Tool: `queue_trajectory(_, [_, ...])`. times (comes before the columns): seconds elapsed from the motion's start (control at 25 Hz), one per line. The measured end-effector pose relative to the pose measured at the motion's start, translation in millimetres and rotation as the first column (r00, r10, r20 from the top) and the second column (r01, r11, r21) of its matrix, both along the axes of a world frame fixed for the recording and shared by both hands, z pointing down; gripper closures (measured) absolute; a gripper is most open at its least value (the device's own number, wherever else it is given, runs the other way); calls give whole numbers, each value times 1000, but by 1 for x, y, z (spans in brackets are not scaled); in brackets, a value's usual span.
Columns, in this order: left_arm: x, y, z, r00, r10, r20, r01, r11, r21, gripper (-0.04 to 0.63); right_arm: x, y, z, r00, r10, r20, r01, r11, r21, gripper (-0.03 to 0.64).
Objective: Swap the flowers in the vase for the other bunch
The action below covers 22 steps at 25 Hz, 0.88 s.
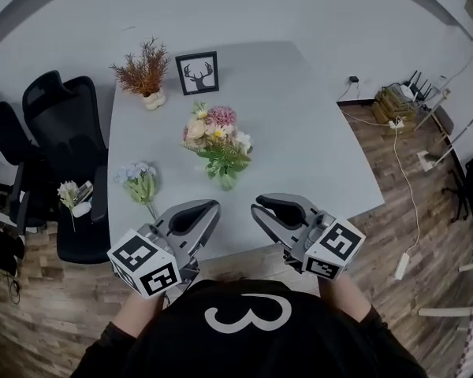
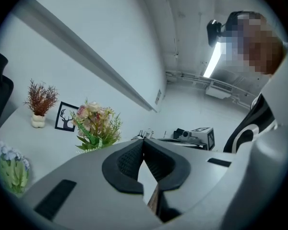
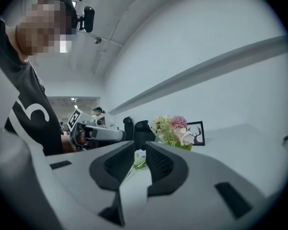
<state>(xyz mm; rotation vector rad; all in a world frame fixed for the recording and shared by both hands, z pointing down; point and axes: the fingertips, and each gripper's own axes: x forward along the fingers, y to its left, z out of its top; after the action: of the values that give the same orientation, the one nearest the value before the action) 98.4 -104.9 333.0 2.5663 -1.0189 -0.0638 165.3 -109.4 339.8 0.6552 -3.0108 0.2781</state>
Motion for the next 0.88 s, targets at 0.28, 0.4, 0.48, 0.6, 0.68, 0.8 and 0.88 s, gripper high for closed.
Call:
queue_trajectory(0.28, [-15,-9,-4,995,-93,20,93,996,-4,584,-12,-32,3,999,1,-43,1,999,32,405])
queue_trajectory(0.4, [-25,-20,-2,994,-109,19,109,994,-20,584,-12,-51,2,997,67,-49,-64,996,58,348])
queue_trajectory(0.48, [-32,-28,0,992,-122,11,122,992,-38,584,-12,-66,3,992,109,-58,-105,992,69,327])
queue_trajectory(0.6, [-39,-38,5,992,-123,-5,123,991,-53,584,-14,-86,8,985,153,-82,-146,986,86,270])
queue_trajectory(0.68, [-44,-43,7,994,-113,-4,112,992,-50,584,-20,-96,11,981,167,-98,-158,983,93,231])
queue_trajectory(0.8, [-56,-53,11,993,-120,-15,119,991,-57,584,-32,-109,20,976,180,-125,-170,981,90,170])
queue_trajectory(0.88, [-62,-57,17,992,-124,-25,122,990,-75,584,-39,-116,28,973,180,-145,-171,982,78,158])
